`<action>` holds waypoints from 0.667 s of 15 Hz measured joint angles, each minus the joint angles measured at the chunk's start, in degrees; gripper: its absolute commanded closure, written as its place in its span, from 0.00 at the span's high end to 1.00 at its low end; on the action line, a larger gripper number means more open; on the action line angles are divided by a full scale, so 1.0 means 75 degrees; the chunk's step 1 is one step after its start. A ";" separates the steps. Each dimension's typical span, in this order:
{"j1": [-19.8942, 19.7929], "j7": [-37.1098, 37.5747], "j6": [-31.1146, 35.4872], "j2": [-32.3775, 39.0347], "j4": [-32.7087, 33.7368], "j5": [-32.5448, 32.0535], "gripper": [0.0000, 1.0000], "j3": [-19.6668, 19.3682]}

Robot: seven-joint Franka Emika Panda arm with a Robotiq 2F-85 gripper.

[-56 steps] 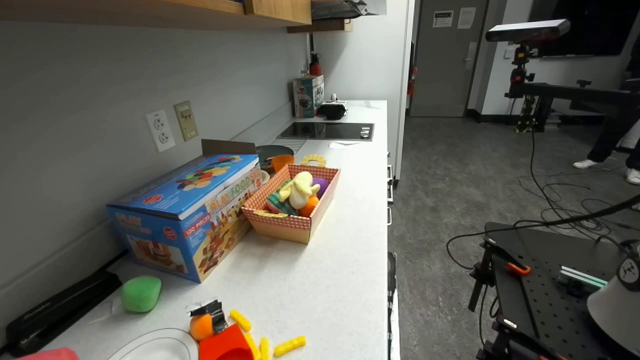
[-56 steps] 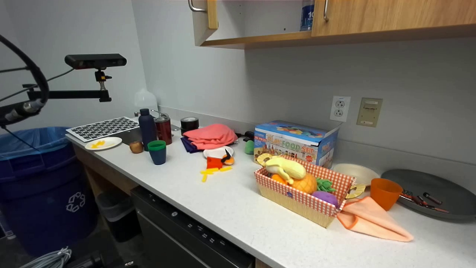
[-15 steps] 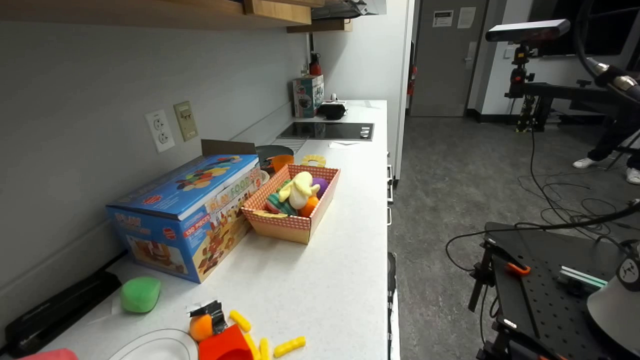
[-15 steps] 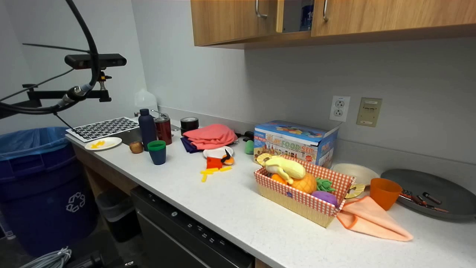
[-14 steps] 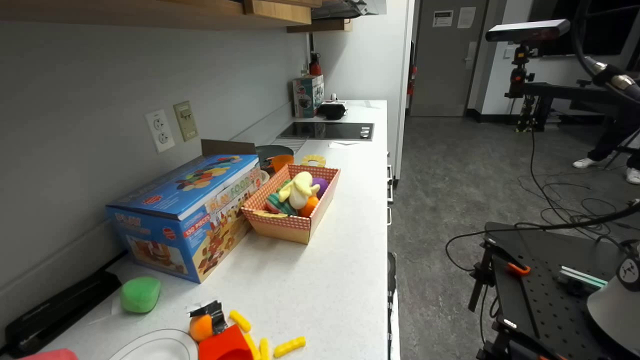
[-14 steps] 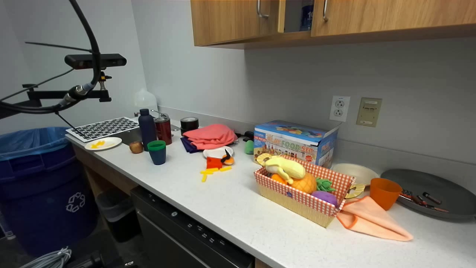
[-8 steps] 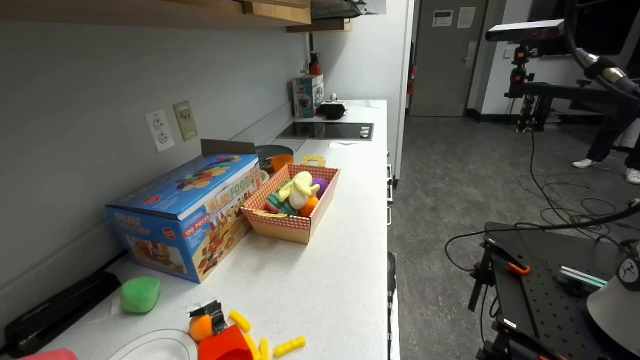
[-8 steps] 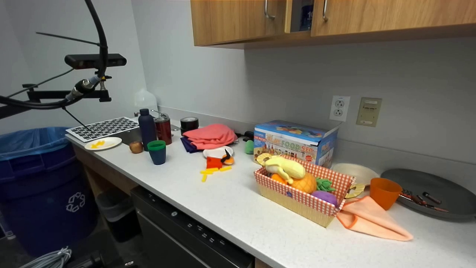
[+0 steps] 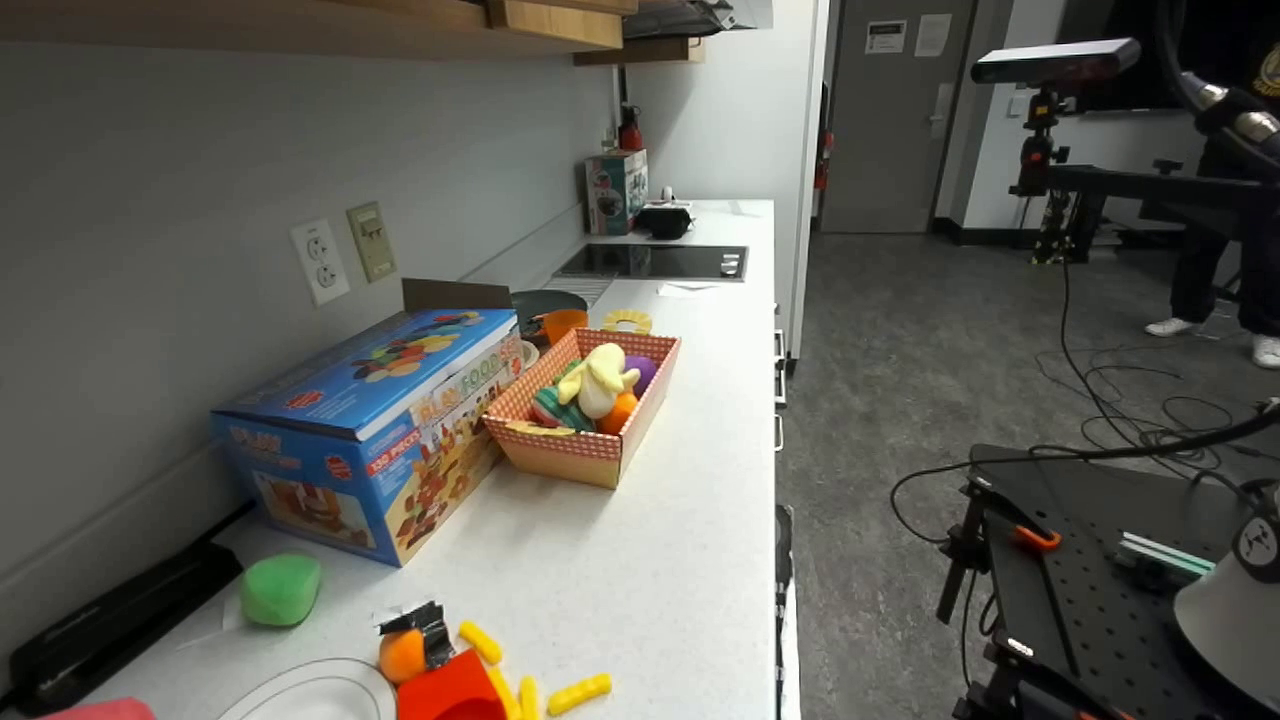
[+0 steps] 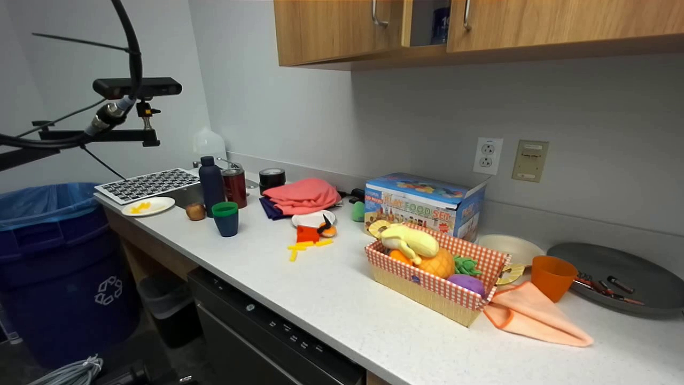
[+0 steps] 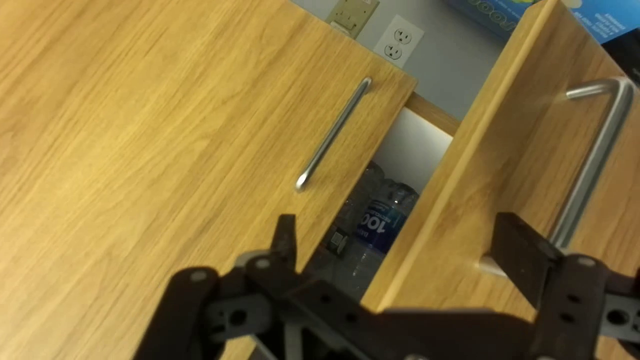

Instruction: Close the top left cabinet door

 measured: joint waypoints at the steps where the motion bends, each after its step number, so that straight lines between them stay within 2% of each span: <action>1: 0.0118 -0.0227 -0.0175 -0.0160 -0.0057 0.0128 1.00 -0.0081; 7: 0.0550 -0.1316 -0.1970 -0.1553 -0.0415 0.0457 1.00 -0.0137; 10: 0.0564 -0.1572 -0.2430 -0.1999 -0.0534 0.0420 1.00 0.0023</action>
